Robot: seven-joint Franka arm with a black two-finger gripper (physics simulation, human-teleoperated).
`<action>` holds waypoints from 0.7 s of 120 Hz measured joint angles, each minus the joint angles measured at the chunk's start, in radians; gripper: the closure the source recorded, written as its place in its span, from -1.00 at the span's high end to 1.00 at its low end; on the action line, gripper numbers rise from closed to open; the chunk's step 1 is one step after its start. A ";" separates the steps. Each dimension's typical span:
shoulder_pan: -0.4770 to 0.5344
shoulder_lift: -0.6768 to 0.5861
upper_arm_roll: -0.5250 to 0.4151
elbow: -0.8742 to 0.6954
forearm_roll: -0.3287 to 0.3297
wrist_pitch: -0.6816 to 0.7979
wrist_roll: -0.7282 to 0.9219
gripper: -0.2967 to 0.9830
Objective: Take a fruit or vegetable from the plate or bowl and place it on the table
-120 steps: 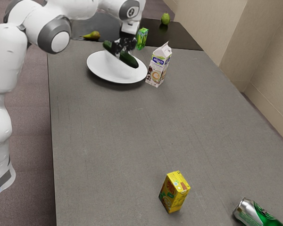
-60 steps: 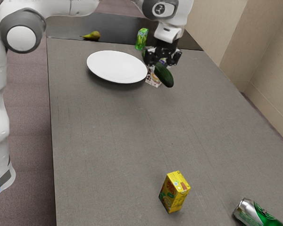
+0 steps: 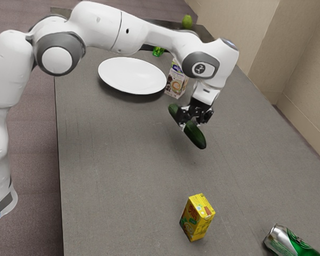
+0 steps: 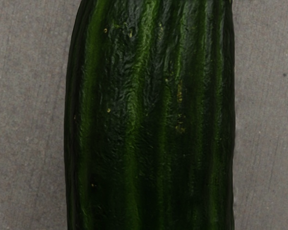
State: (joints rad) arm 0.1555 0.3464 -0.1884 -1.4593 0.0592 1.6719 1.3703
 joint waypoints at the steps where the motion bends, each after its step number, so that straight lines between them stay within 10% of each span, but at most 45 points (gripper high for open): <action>1: 0.000 0.002 0.000 0.000 0.000 0.002 -0.002 -0.22; 84: 0.012 0.013 0.010 0.000 0.038 0.040 -0.117 0.51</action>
State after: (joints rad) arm 0.1673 0.3592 -0.1788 -1.4593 0.0970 1.7119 1.2537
